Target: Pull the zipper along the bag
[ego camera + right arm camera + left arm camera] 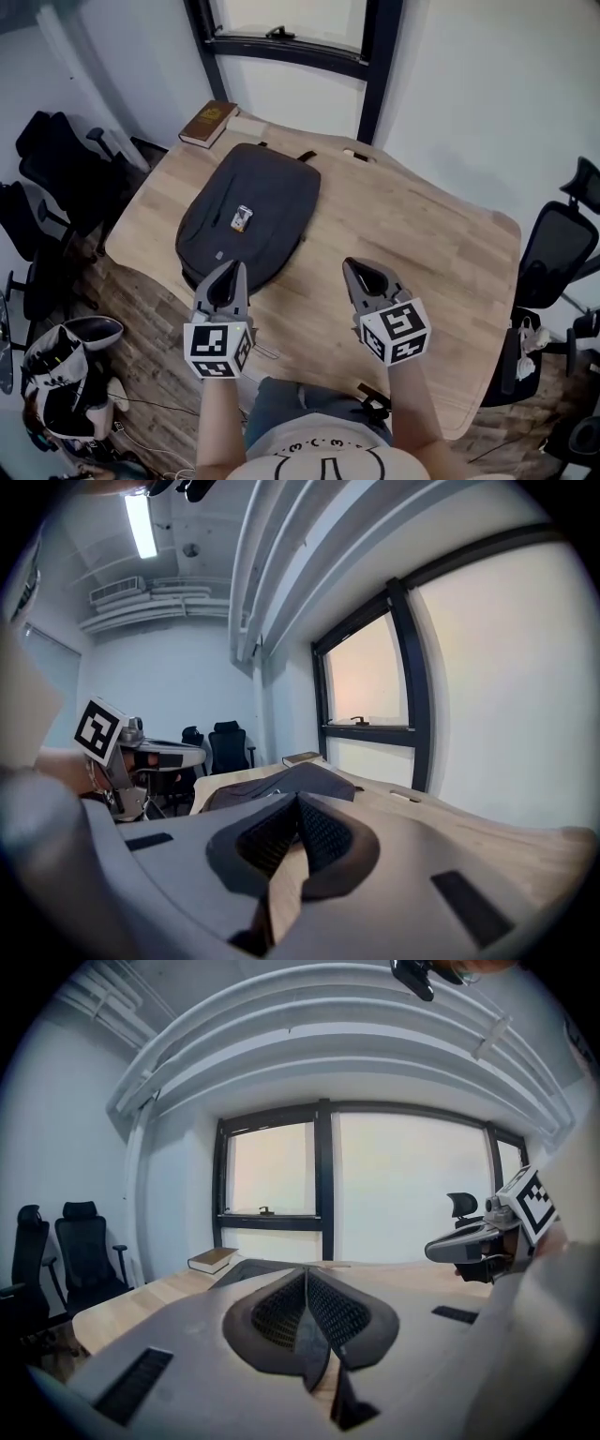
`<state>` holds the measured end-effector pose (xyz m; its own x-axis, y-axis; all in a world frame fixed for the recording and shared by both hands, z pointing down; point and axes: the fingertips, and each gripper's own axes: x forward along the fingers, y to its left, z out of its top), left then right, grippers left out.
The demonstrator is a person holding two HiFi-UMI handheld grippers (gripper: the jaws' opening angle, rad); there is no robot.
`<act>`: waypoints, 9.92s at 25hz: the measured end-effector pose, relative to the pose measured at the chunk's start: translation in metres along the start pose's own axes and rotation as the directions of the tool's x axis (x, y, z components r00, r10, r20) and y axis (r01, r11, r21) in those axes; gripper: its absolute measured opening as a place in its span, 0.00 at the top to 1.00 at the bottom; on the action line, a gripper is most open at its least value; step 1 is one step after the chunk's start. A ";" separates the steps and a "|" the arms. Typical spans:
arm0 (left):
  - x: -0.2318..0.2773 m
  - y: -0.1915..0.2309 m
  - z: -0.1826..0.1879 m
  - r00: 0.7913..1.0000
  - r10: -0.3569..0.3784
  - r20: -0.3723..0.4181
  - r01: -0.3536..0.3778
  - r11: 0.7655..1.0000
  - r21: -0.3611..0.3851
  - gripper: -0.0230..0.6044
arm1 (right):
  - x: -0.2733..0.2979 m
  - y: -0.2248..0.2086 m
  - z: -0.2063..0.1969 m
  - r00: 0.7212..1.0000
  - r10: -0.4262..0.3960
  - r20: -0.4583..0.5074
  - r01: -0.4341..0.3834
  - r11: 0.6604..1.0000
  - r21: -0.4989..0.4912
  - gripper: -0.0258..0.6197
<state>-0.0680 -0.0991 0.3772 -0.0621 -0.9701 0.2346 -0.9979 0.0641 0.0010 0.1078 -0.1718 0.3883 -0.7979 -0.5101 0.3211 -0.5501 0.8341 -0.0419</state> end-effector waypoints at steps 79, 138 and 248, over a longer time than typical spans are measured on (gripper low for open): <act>0.152 0.101 -0.197 0.795 -0.213 -0.568 0.141 0.976 -0.168 0.94 | 0.168 0.059 -0.188 0.663 0.193 -0.723 -0.389 0.914 -0.113 0.87; 0.136 0.012 -0.210 0.525 -0.434 -0.732 0.782 0.585 0.215 0.47 | 0.056 -0.021 -0.206 0.686 -0.050 -0.726 0.076 0.997 0.004 0.88; -0.011 0.011 -0.179 0.834 -0.351 -0.426 0.426 0.900 0.091 0.50 | 0.025 0.106 -0.130 0.908 -0.120 -0.401 0.144 0.989 0.030 0.42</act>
<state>-0.0759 -0.0461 0.5491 0.3055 -0.7316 0.6095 -0.9262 -0.3768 0.0120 0.0618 -0.0692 0.5154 -0.5598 -0.4788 0.6763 -0.6659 0.7456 -0.0234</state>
